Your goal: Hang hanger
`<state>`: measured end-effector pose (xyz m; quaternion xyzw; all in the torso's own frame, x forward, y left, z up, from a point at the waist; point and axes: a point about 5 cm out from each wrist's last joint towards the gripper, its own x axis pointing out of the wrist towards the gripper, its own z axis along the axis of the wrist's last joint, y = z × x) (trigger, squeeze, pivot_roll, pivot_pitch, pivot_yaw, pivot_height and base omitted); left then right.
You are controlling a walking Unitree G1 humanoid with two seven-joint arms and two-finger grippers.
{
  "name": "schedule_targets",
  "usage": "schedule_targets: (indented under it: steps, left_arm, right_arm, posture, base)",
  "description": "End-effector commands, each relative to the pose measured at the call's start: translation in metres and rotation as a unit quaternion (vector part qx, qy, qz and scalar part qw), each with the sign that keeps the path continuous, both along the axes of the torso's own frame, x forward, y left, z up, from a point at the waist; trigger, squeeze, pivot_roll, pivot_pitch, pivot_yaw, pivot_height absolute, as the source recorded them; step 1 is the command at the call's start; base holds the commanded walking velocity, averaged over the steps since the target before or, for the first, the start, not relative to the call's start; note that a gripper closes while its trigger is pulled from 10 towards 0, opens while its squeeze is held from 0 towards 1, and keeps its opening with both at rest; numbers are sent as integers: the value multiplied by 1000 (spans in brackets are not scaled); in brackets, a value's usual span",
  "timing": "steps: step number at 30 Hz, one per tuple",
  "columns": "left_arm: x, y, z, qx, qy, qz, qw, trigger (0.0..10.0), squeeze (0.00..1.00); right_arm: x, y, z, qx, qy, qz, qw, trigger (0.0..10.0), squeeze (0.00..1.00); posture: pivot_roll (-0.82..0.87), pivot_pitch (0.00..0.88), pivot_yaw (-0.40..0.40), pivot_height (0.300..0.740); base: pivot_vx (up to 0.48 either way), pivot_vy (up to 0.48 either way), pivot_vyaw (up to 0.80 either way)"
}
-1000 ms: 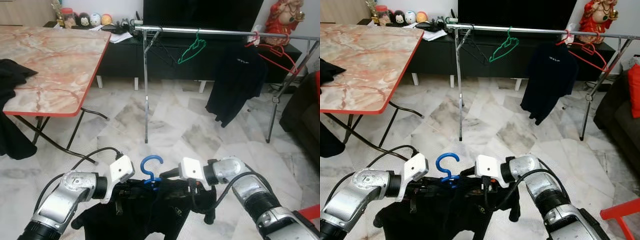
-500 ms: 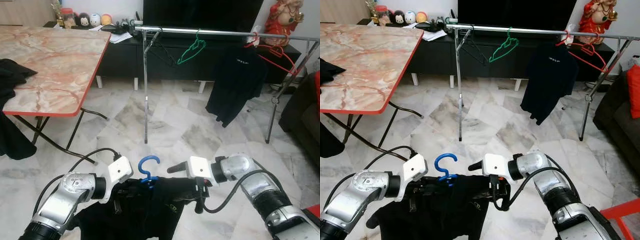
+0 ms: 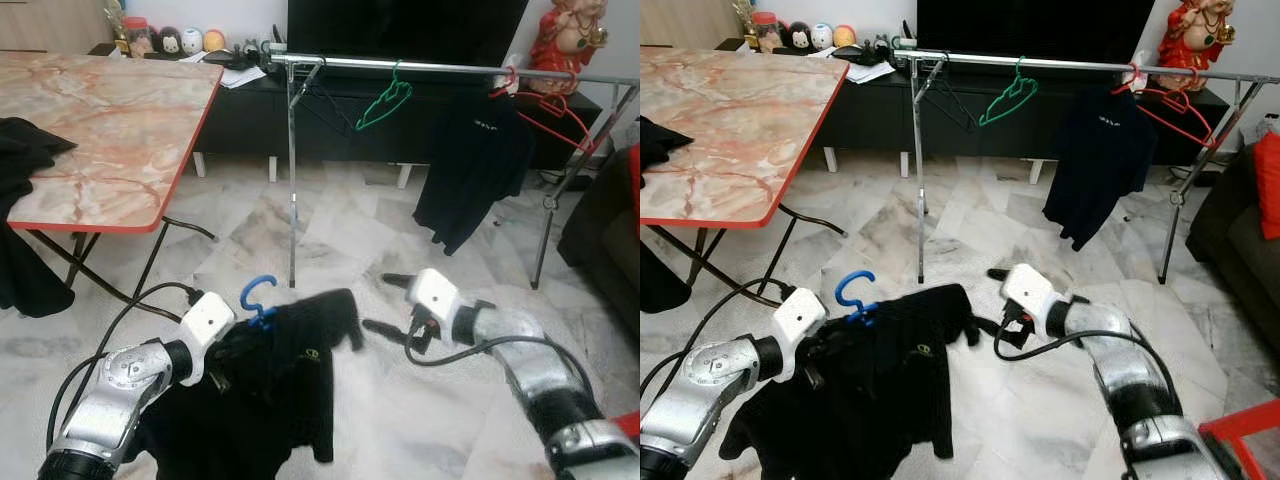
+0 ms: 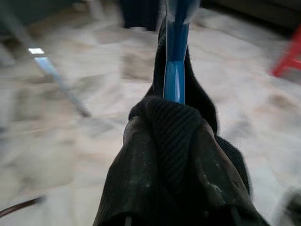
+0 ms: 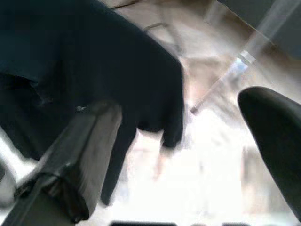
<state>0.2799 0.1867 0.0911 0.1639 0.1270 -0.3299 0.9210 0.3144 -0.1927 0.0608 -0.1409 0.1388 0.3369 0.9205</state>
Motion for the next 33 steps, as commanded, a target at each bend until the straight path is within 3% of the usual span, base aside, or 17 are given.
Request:
schedule_targets:
  steps: [1, 3, 5, 6, 7, 8, 9, 10, 12, 14, 15, 16, 23, 28, 29, 30, 33]
  left_arm:
    - [6, 4, 8, -7, -41, 43, 998, 10000, 0]
    - [8, 4, 8, -13, -47, 57, 997, 10000, 0]
    - [12, 4, 8, -31, -52, 86, 994, 10000, 0]
    - [12, 4, 8, -31, -52, 86, 994, 10000, 0]
    - [15, 2, 6, -46, -58, 113, 991, 10000, 0]
    - [15, 0, 5, -52, -61, 123, 989, 10000, 0]
    - [15, 0, 5, -52, -61, 123, 989, 10000, 0]
    - [17, 0, 3, -63, -63, 148, 985, 10000, 0]
    - [18, -1, 1, -73, -64, 168, 981, 10000, 0]
    - [19, -1, 0, -83, -62, 183, 978, 10000, 0]
    - [19, -1, 0, -83, -62, 183, 978, 10000, 0]
    - [19, -3, -1, -83, -62, 185, 977, 10000, 0]
    - [19, -16, -8, -88, -74, 217, 969, 10000, 0]
    - [18, -13, -12, -97, -71, 255, 960, 10000, 0]
    - [17, -12, -15, -85, -70, 265, 958, 10000, 0]
    - [16, -11, -17, -76, -71, 268, 958, 10000, 0]
    - [17, -13, -18, -83, -66, 270, 957, 10000, 0]
  right_arm:
    - [-7, -19, -20, 31, 30, -133, 990, 10000, 0]
    - [-9, -23, -27, 41, 38, -184, 981, 10000, 0]
    - [-23, -31, -47, 41, 77, -256, 963, 10000, 0]
    - [-23, -31, -47, 41, 77, -256, 963, 10000, 0]
    - [-38, -35, -66, 46, 113, -318, 940, 10000, 0]
    - [-47, -36, -76, 44, 137, -347, 927, 10000, 0]
    - [-47, -36, -76, 44, 137, -347, 927, 10000, 0]
    - [-64, -37, -92, 40, 171, -387, 905, 10000, 0]
    - [-88, -35, -111, 53, 218, -429, 875, 10000, 0]
    - [-98, -34, -118, 58, 235, -450, 860, 10000, 0]
    - [-98, -34, -118, 58, 235, -450, 860, 10000, 0]
    - [-110, -33, -126, 64, 255, -465, 845, 10000, 0]
    - [-134, -35, -138, 54, 274, -498, 821, 10000, 0]
    - [-140, -41, -139, 43, 277, -501, 819, 10000, 0]
    - [-145, -49, -140, 51, 280, -519, 806, 10000, 0]
    - [-147, -53, -140, 51, 282, -524, 802, 10000, 0]
    - [-150, -53, -141, 37, 290, -515, 806, 10000, 0]
  posture:
    - [33, 0, -93, 740]
    - [31, 0, -92, 740]
    - [30, 0, -88, 740]
    - [30, 0, -88, 740]
    - [26, 0, -79, 740]
    - [26, 0, -78, 740]
    - [26, 0, -78, 740]
    - [25, 0, -74, 740]
    - [16, 0, -61, 740]
    - [15, 0, -60, 740]
    - [15, 0, -60, 740]
    - [10, 0, -54, 740]
    - [-36, 0, -28, 740]
    - [-44, 0, -24, 740]
    - [-47, 0, -24, 740]
    - [-48, 0, -24, 740]
    - [-61, 0, -21, 740]
  base:
    - [0, 0, 0]
    - [0, 0, 0]
    - [0, 0, 0]
    - [0, 0, 0]
    - [0, 0, 0]
    - [0, 0, 0]
    - [0, 0, 0]
    - [0, 0, 0]
    - [0, 0, 0]
    - [0, 0, 0]
    - [0, 0, 0]
    - [0, 0, 0]
    - [0, 0, 0]
    - [0, 0, 0]
    - [0, 0, 0]
    - [0, 0, 0]
    - [0, 0, 0]
